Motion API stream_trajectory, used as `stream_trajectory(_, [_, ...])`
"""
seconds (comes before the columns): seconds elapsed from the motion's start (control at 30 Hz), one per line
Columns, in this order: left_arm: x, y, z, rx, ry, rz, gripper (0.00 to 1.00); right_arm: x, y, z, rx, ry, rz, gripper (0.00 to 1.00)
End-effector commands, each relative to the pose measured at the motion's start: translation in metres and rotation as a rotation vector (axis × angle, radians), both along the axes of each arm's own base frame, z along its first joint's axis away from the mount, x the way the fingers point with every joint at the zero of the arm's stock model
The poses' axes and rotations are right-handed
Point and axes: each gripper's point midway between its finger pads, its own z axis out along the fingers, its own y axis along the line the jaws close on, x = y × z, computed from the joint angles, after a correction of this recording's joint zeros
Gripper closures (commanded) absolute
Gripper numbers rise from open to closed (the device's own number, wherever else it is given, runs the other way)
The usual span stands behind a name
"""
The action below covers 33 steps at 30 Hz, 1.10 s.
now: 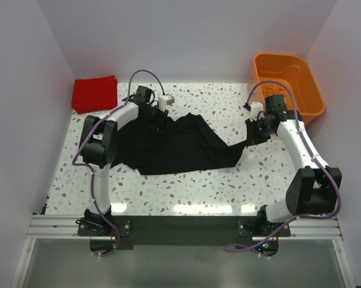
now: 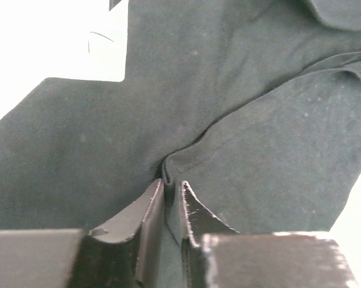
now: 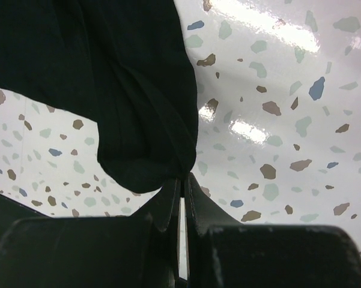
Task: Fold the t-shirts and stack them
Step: Flatten the tshirt out
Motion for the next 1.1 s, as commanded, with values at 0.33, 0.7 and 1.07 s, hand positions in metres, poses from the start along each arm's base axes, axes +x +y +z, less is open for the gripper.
stream_trajectory(0.33, [0.013, -0.003, 0.058, -0.056, -0.127, -0.007, 1.0, 0.025, 0.003, 0.03, 0.04, -0.106, -0.059, 1.0])
stream_trajectory(0.7, [0.061, 0.148, 0.325, -0.277, -0.613, 0.378, 1.0, 0.107, 0.002, 0.24, 0.26, -0.705, -0.295, 1.0])
stream_trajectory(1.07, [-0.047, 0.202, 0.581, -0.316, -1.373, 0.556, 1.0, 0.094, -0.014, 0.479, 0.498, -1.335, -0.432, 1.0])
